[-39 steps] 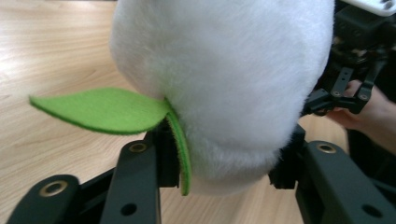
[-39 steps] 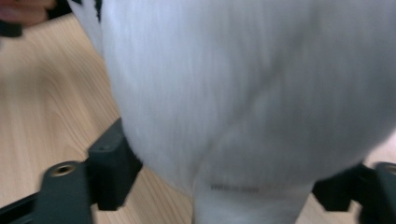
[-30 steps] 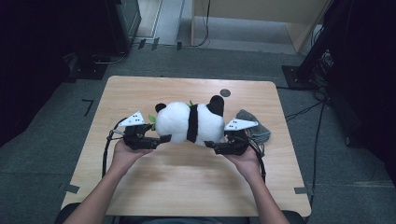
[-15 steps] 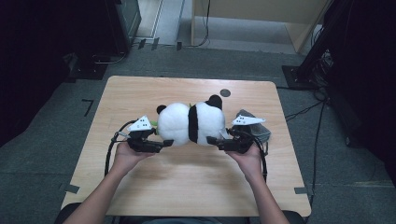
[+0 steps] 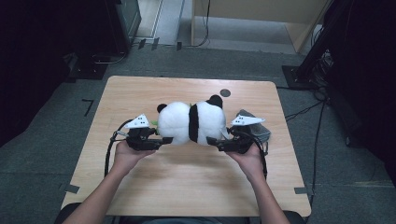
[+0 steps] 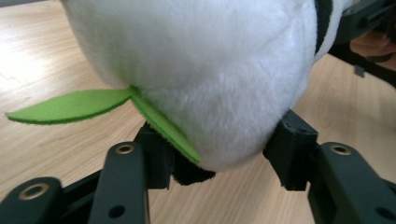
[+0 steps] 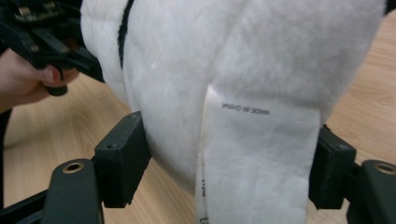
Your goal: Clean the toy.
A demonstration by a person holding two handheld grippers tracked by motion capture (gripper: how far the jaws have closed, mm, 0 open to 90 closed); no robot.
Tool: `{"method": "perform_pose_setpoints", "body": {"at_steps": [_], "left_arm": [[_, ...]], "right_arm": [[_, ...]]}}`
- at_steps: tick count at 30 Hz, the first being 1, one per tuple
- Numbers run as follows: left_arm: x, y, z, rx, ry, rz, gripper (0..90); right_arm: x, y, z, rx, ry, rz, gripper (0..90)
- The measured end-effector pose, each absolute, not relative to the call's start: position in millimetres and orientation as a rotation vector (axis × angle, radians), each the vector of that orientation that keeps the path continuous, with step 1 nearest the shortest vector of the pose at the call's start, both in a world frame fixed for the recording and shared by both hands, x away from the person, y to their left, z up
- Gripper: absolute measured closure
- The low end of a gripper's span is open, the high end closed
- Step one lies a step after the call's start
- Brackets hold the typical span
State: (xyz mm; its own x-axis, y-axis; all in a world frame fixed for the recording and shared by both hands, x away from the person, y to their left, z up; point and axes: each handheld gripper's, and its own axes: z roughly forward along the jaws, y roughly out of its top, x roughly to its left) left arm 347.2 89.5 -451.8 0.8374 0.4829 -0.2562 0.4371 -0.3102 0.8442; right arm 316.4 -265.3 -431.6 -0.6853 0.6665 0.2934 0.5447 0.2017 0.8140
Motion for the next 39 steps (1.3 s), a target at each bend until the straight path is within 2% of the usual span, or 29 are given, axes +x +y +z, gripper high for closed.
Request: {"method": "perform_pose_setpoints", "body": {"at_steps": [2, 10, 15, 21, 25, 29, 35, 39], "left_arm": [[347.9, 91.1, -450.7, 1.929, 0.693, 0.038, 53.6], [353.8, 100.0, -448.5, 1.881, 0.754, -0.042, 55.6], [355.5, 101.2, -450.3, 1.882, 0.770, -0.049, 55.2], [355.7, 100.9, -454.0, 1.917, 0.756, -0.033, 41.9], [355.4, 100.7, -455.5, 1.953, 0.756, 0.011, 38.7], [353.6, 97.9, -457.2, 1.996, 0.747, 0.050, 37.0], [355.8, 100.8, -458.8, 1.955, 0.774, 0.007, 36.9], [355.1, 100.5, -461.4, 1.983, 0.783, 0.011, 37.0]], "right_arm": [[314.6, -262.3, -431.3, 1.145, 2.366, 1.436, 26.4], [311.3, -255.1, -431.2, 1.063, 2.412, 1.360, 25.3], [309.8, -249.5, -432.9, 1.005, 2.436, 1.265, 32.9], [313.1, -252.0, -433.7, 1.081, 2.446, 1.283, 35.1], [313.3, -253.4, -432.4, 1.131, 2.432, 1.327, 35.0], [315.1, -256.5, -432.3, 1.174, 2.414, 1.377, 35.1], [316.9, -261.2, -433.0, 1.247, 2.389, 1.439, 34.3], [318.5, -261.2, -435.6, 1.286, 2.407, 1.437, 34.0]]}}
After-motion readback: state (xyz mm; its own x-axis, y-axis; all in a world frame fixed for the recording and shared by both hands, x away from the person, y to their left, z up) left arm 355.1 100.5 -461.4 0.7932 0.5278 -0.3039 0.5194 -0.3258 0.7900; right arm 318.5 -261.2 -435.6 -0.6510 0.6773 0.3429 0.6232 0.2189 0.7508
